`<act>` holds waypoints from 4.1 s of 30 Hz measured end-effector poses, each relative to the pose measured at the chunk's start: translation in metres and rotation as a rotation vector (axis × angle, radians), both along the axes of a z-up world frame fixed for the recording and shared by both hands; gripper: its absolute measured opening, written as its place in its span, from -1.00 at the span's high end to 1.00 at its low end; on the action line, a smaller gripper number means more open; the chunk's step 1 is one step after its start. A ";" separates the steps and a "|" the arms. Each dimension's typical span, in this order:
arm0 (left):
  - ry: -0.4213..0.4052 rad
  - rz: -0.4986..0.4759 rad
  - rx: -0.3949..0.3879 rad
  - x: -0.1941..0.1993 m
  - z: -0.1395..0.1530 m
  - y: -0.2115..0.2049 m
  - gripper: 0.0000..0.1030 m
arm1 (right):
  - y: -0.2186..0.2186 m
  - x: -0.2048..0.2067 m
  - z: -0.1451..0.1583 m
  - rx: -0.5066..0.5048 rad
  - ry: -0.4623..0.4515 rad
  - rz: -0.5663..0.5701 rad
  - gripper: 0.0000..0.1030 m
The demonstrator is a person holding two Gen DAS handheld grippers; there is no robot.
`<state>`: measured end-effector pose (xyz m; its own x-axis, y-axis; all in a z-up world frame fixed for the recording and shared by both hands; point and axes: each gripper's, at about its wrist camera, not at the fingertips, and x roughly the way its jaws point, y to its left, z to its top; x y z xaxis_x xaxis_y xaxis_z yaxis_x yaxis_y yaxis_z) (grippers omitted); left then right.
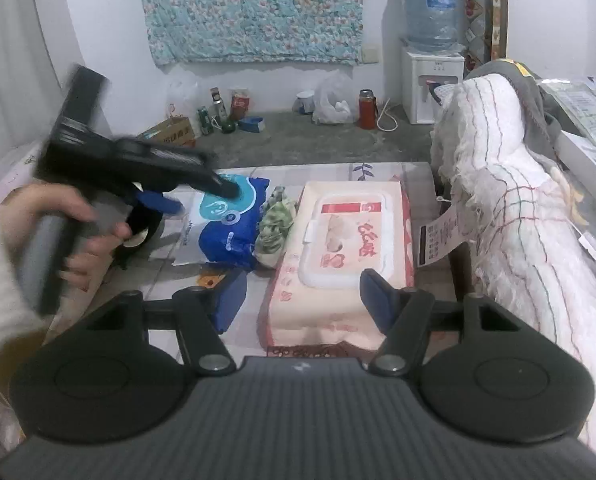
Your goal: Organize soft objects
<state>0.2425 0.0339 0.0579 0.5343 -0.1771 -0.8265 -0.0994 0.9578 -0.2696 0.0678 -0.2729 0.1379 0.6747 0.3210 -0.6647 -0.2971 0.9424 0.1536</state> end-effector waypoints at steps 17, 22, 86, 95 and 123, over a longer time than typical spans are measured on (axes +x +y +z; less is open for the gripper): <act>0.054 -0.254 0.174 -0.092 0.006 0.007 -0.19 | 0.077 0.099 -0.013 -0.074 0.082 0.164 -0.19; 0.013 -0.292 0.092 -0.148 0.036 0.026 -0.19 | 0.107 0.134 -0.043 -0.170 0.229 0.159 0.67; -0.245 0.247 0.219 -0.369 0.128 0.279 -0.62 | 0.467 -0.111 -0.002 -0.183 0.552 0.940 0.69; -0.219 0.241 0.331 -0.382 0.119 0.281 -0.69 | 0.476 -0.143 0.014 -0.583 0.176 0.991 -0.19; -0.336 0.313 0.538 -0.398 0.101 0.180 -1.00 | 0.346 -0.192 0.068 -0.102 -0.269 0.519 -0.52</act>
<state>-0.1557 0.2144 0.1588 0.7351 0.4128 -0.5378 -0.3861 0.9070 0.1685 -0.1245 0.0731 0.2056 0.5955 0.5977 -0.5368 -0.7392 0.6693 -0.0748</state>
